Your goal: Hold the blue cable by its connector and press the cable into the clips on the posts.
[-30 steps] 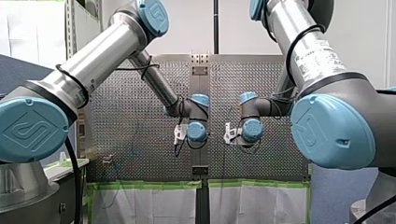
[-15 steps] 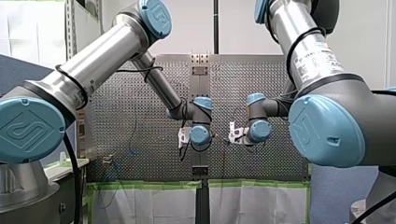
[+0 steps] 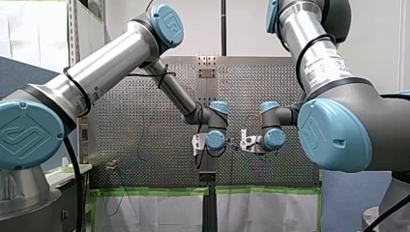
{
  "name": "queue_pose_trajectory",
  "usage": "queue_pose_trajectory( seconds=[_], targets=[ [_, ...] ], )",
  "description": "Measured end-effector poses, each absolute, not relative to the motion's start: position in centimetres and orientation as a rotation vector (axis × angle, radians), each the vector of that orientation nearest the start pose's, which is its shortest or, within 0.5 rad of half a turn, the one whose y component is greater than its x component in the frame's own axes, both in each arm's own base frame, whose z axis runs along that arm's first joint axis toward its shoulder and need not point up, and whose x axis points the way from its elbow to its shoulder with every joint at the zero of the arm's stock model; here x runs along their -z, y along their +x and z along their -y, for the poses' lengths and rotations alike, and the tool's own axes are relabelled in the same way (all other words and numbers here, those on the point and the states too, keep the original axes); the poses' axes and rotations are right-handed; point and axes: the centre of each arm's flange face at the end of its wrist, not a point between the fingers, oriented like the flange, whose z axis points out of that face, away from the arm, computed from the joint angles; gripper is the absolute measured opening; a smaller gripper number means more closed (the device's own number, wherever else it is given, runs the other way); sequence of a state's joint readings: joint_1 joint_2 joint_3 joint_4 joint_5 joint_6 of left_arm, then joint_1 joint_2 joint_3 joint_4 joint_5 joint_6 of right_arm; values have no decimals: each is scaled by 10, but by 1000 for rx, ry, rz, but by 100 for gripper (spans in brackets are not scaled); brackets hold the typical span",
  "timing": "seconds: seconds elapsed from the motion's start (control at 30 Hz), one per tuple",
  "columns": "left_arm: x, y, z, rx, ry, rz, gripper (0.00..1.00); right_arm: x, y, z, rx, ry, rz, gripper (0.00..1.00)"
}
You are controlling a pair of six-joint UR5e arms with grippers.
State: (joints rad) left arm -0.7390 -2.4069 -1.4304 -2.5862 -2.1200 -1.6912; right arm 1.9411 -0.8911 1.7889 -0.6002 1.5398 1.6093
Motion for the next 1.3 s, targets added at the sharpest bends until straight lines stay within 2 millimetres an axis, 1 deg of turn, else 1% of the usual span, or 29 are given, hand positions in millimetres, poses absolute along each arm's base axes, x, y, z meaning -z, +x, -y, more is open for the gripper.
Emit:
queue_pose_trajectory(
  seconds=[0.07, 0.13, 0.43, 0.67, 0.73, 1.03, 1.17, 1.3],
  targets=[
    [-87, 455, 523, 174, 107, -1683, 2, -64, 334, 493, -1330, 1732, 1211, 0],
    [-85, 457, 522, 173, 102, -1684, 2, -65, 333, 497, -1338, 1727, 1215, 0],
    [-67, 465, 534, 183, 108, -1712, 2, -67, 323, 508, -1353, 1713, 1228, 0],
    [-42, 471, 534, 176, 122, -1755, 2, -63, 316, 514, -1380, 1718, 1239, 0],
    [-39, 471, 535, 181, 124, -1759, 2, -61, 314, 515, -1381, 1720, 1243, 0],
    [-37, 471, 536, 227, 88, -1759, 2, -55, 301, 525, -1412, 1722, 1265, 0],
    [-37, 472, 537, 238, 80, -1755, 2, -56, 296, 532, -1428, 1719, 1266, 0],
    [-37, 469, 542, 267, 91, -1748, 2, -60, 294, 539, -1444, 1719, 1254, 0]
  ],
)
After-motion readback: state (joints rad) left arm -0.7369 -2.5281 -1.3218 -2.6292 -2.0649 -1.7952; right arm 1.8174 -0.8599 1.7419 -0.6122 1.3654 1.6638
